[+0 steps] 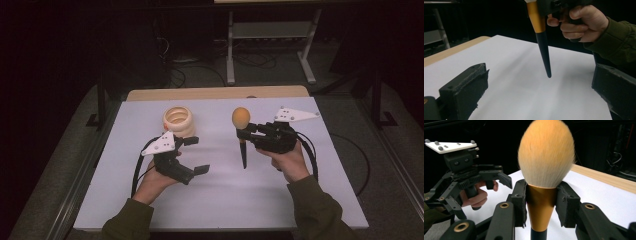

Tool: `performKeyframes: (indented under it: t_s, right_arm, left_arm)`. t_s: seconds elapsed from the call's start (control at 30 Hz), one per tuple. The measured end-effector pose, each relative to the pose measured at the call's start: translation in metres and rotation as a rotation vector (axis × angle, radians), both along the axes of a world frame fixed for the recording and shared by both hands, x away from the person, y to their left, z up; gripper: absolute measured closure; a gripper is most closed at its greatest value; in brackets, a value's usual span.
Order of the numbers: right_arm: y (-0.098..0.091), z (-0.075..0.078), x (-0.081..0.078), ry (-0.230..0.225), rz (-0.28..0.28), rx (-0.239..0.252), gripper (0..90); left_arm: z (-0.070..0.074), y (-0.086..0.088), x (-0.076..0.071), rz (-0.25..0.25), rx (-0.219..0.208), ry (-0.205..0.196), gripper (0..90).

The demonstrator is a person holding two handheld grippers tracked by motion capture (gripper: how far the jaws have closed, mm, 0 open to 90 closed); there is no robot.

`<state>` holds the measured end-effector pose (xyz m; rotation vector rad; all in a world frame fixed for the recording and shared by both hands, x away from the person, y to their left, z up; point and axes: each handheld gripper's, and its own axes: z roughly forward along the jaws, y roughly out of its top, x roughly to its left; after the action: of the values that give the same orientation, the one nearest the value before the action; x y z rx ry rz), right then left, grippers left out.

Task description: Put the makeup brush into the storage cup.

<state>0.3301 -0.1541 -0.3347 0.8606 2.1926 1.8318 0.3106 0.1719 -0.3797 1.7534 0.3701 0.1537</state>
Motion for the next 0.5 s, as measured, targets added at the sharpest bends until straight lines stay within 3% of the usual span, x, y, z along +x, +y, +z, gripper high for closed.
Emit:
performKeyframes:
  t_s: [0.1, 0.17, 0.37, 0.5]
  right_arm:
    - [0.003, 0.000, -0.002, -0.004, 0.015, 0.006, 62.5]
    - [0.004, 0.000, -0.003, -0.006, 0.022, 0.011, 62.5]
    - [0.012, -0.002, -0.005, -0.006, 0.046, 0.022, 62.5]
    - [0.018, -0.003, -0.007, -0.008, 0.066, 0.025, 62.5]
  left_arm:
    - [-0.002, -0.004, -0.001, -0.006, 0.001, 0.008, 0.4]
    - [-0.002, -0.006, -0.002, -0.013, 0.007, 0.004, 6.3]
    - [-0.004, -0.011, -0.004, -0.019, -0.001, 0.014, 7.2]
    - [-0.004, -0.012, -0.004, -0.028, -0.006, 0.012, 13.8]
